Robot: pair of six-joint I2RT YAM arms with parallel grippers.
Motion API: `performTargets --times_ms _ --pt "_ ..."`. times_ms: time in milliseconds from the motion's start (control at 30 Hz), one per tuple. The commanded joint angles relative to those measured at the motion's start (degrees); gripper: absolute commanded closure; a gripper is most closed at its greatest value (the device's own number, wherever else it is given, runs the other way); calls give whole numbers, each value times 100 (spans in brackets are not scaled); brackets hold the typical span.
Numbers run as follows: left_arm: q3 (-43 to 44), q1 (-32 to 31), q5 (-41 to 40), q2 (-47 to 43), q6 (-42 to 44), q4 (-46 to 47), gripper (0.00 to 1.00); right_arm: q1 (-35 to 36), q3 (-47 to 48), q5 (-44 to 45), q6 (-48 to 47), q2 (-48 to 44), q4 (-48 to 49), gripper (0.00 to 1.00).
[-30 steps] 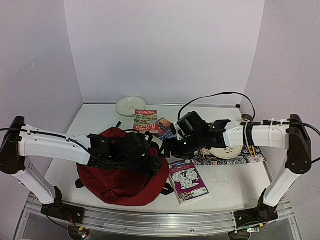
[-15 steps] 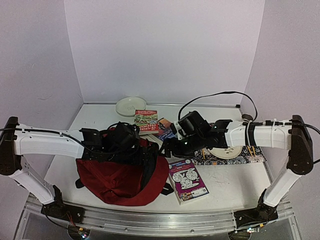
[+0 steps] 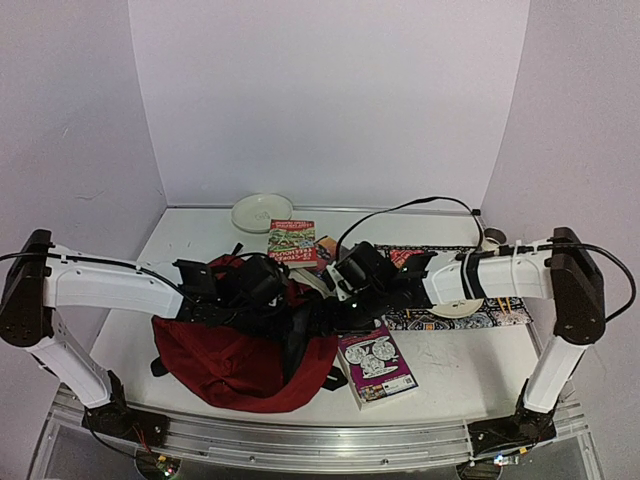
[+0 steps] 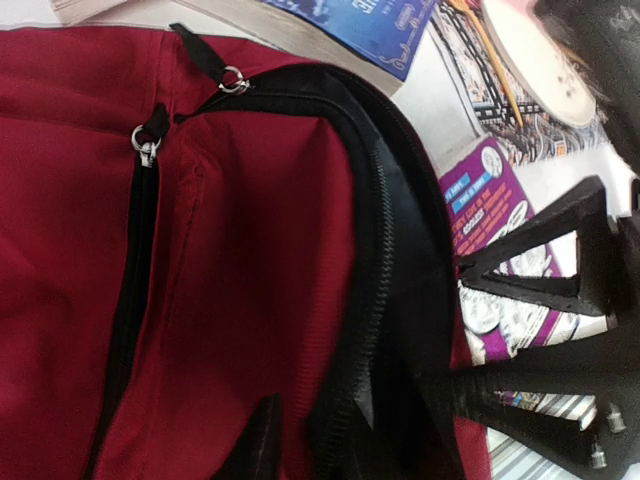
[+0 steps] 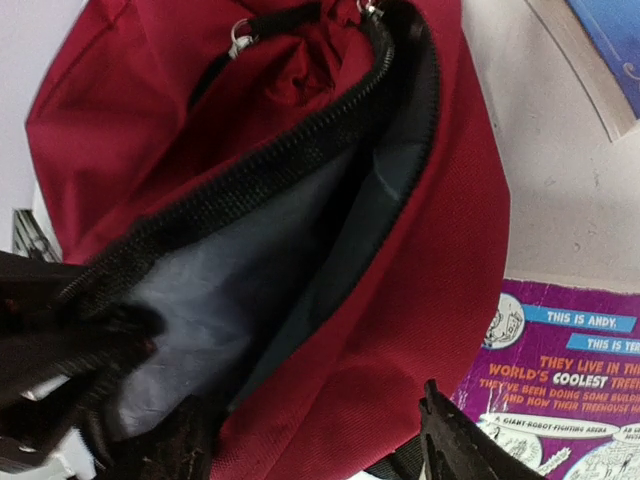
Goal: Pack the student bag
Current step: Open the largest pocket of the bag at the center of the board, then hold the largest pocket of the student bag.
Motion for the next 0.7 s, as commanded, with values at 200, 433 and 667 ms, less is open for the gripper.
performTargets --times_ms 200,433,667 --pt "478 507 -789 -1002 737 -1378 100 21 61 202 -192 129 -121 95" --pt "1002 867 -1762 -1226 1247 -2792 100 25 369 101 -413 389 -133 100" --pt "1513 1315 -2571 -1293 1897 -3730 98 44 1158 -101 -580 877 -126 100"
